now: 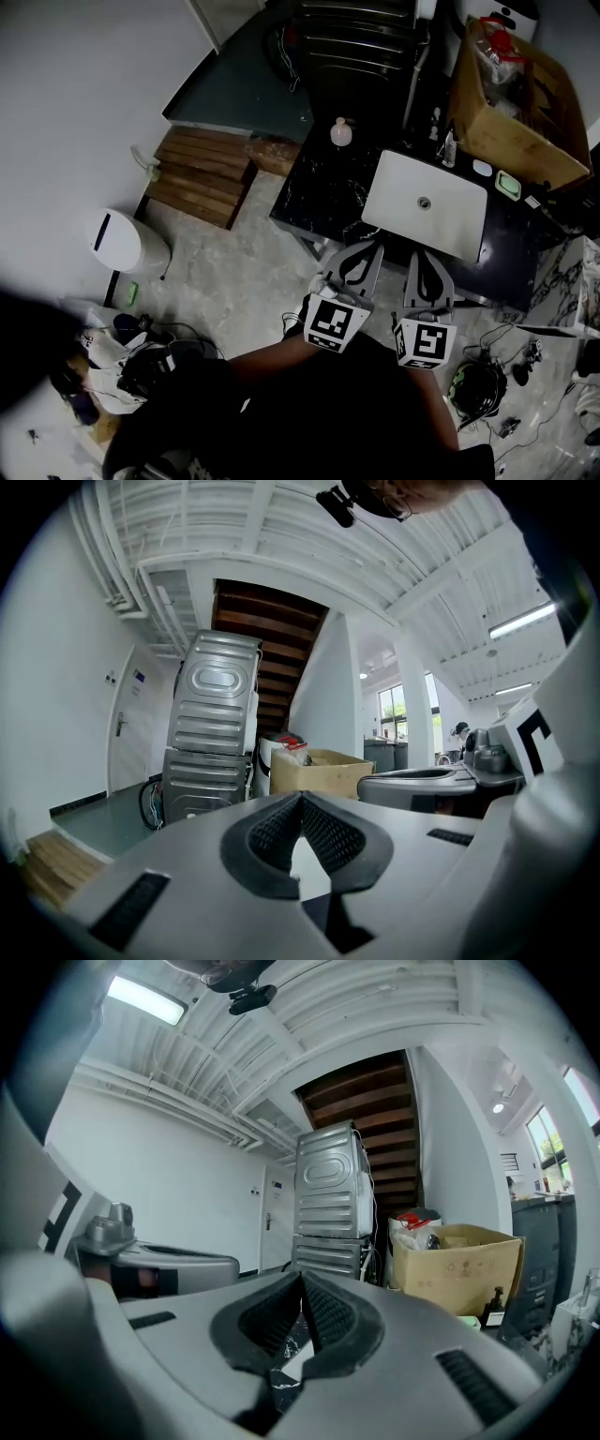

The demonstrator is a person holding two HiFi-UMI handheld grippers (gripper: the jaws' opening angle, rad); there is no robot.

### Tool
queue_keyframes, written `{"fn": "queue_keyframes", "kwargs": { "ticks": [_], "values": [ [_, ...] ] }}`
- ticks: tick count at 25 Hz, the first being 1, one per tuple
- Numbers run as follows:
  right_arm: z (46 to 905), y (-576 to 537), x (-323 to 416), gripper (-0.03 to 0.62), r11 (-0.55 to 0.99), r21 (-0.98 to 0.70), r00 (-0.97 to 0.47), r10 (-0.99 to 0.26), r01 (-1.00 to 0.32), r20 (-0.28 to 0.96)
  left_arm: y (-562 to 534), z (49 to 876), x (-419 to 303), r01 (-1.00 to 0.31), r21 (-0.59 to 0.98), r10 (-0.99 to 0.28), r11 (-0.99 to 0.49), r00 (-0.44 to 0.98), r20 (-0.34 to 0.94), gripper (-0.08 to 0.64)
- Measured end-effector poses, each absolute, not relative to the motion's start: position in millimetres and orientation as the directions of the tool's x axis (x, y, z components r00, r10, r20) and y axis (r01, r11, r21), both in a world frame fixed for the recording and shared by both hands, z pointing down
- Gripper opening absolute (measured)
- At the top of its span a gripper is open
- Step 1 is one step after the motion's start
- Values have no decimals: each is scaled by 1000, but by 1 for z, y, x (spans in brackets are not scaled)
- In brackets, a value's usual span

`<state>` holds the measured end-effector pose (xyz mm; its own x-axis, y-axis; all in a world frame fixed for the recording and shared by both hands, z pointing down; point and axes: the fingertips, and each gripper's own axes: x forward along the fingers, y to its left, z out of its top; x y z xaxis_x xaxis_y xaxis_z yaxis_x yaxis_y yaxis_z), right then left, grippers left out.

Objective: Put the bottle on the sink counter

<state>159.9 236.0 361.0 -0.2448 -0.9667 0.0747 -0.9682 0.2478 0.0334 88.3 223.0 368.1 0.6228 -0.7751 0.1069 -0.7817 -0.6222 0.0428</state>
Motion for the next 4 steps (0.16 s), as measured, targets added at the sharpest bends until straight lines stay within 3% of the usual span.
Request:
{"fn": "queue_keyframes", "kwargs": {
  "ticks": [4],
  "values": [
    [363,253,166,38,260,21,-258,-964,-965,70,243,374,99,-770,125,-763,-625,637,112,15]
  ]
}}
